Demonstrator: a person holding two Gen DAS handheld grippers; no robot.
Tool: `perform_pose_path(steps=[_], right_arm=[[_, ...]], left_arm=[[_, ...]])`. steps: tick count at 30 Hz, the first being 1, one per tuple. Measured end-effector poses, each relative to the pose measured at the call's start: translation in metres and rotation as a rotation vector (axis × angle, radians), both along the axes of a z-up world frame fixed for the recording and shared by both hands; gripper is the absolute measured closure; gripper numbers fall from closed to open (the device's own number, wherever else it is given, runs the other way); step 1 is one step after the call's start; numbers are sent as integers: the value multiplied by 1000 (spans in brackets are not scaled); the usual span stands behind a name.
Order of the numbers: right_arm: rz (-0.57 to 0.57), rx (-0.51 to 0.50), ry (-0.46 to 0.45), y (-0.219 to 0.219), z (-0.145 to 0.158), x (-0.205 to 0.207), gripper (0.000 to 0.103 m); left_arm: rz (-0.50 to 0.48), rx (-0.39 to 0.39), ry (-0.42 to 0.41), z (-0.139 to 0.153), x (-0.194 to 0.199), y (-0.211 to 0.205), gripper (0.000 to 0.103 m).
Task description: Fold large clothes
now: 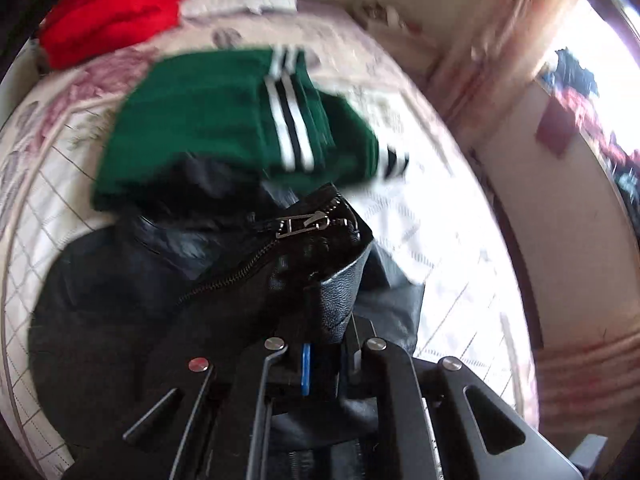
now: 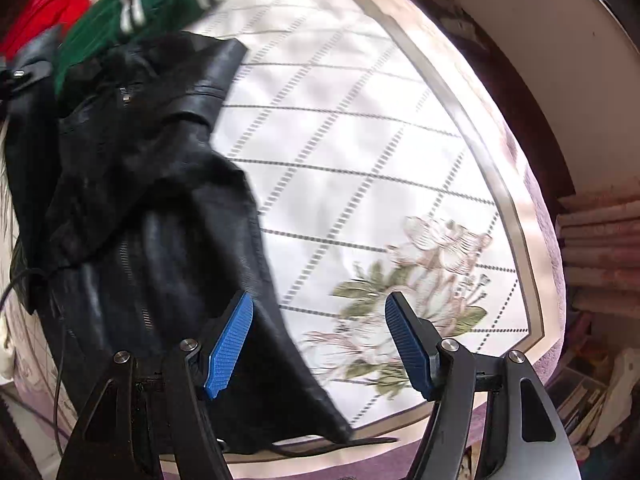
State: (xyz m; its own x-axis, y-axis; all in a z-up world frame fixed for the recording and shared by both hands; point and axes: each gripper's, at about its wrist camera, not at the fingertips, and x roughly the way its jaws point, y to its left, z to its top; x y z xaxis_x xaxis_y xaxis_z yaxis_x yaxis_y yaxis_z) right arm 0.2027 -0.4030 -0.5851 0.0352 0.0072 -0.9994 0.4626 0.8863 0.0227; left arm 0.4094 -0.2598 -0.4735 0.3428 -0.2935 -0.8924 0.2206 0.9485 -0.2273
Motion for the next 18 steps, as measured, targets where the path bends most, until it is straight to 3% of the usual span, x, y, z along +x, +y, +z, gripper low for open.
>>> perform_pose_path(steps=[2, 4, 5, 6, 7, 9, 12, 14, 18], right_arm=[[-17, 47, -2, -13, -5, -6, 32], [-35, 153, -13, -28, -9, -9, 30], [-40, 215, -19, -34, -11, -8, 20], [-52, 271, -29, -40, -11, -7, 16], [-64, 302, -38, -46, -10, -5, 16], [-82, 376, -75, -58, -2, 7, 16], [-43, 407, -126, -62, 17, 44, 16], [6, 424, -164, -56, 28, 76, 16], [123, 467, -209, -21, 35, 146, 16]], left_arm=[[-41, 20, 114, -24, 3, -15, 91], [-32, -21, 173, -28, 0, -11, 85], [-29, -51, 178, -26, -3, -7, 82], [-27, -93, 188, -21, -5, -2, 70], [-32, -119, 202, -14, -7, 4, 48], [-41, -148, 191, 4, -8, 16, 21], [4, -176, 173, 30, -12, 55, 17], [83, -127, 152, 42, -13, 93, 17], [311, 130, 106, 34, -27, 203, 17]])
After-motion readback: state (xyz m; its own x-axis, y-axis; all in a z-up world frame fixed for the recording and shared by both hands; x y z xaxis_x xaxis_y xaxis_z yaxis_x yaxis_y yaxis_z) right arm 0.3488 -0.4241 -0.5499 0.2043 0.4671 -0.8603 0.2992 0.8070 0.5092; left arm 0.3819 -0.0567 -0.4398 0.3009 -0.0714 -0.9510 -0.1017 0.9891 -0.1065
